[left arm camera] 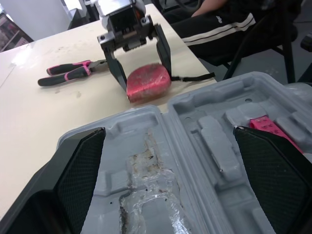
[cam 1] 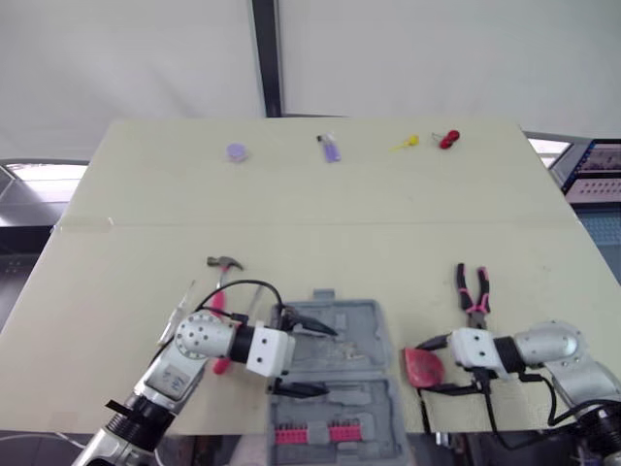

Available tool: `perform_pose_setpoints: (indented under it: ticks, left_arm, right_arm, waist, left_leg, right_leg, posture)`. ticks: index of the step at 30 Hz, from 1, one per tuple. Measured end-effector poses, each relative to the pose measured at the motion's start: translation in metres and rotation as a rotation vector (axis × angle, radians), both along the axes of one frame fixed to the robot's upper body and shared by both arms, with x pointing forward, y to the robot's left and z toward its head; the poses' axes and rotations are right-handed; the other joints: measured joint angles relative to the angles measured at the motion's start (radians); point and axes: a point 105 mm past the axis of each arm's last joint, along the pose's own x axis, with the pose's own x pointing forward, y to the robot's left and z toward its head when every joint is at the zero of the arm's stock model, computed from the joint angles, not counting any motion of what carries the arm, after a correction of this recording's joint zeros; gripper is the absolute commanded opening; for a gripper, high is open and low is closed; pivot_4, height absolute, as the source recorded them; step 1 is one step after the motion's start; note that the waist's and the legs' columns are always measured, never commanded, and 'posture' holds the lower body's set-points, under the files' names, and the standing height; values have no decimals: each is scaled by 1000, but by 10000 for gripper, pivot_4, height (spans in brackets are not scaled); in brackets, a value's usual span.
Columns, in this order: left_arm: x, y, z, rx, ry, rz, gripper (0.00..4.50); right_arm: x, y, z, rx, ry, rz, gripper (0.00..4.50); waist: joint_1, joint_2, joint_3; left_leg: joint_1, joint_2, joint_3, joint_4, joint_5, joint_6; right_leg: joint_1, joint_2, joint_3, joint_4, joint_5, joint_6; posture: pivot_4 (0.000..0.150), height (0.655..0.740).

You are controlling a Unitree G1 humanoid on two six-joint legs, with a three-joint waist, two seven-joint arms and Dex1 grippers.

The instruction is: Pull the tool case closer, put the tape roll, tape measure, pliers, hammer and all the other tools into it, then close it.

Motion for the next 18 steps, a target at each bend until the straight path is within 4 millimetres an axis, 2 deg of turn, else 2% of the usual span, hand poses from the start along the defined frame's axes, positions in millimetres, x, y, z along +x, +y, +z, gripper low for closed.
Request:
perform_pose_setpoints:
  ticks: [4,7,9,10,12,18]
  left_arm:
    - [7,11,5,-40,19,111,45000]
    - [11,22,7,-73,42,204,45000]
    - [11,30,4,-81,62,253,45000]
    - [10,35,2,-95,80,288,45000]
    - [8,38,3,-127,104,320,45000]
    - [10,48,0,-190,120,425,45000]
  right_arm:
    - [12,28,47,-68,-91,0,29226]
    - [15,50,70,-84,-167,16,29226]
    - [14,64,74,-86,-190,25,29226]
    - [19,77,75,-86,-219,12,29226]
    - [24,90,73,-110,-241,-10,29226]
    - [40,106,62,-252,-285,-72,29226]
  waist:
    - [-3,0,0]
    - [2,0,0]
    - [5,-1,0]
    - [0,-2,0]
    - [-1,-1,0]
    - [-2,-1,0]
  left_leg:
    - [0,1,0,-1,0,0]
    - [-2,1,-1,0,0,-1]
    - [-2,1,-1,0,0,-1]
    - [-2,1,-1,1,0,-1]
    - [-2,1,-1,0,0,-1]
    - [-4,1,0,0,0,-1]
  right_leg:
    - [-1,1,0,0,0,0]
    - [-1,1,0,0,0,0]
    - [-1,1,-1,-1,0,0]
    - [-1,0,0,0,0,0]
    - [-2,1,0,0,0,0]
    - [-6,1,1,2,0,0]
  posture:
    - [1500,7400]
    - [1500,7400]
    - [1500,7400]
    - [1500,7400]
    - [1500,7400]
    - [1500,7400]
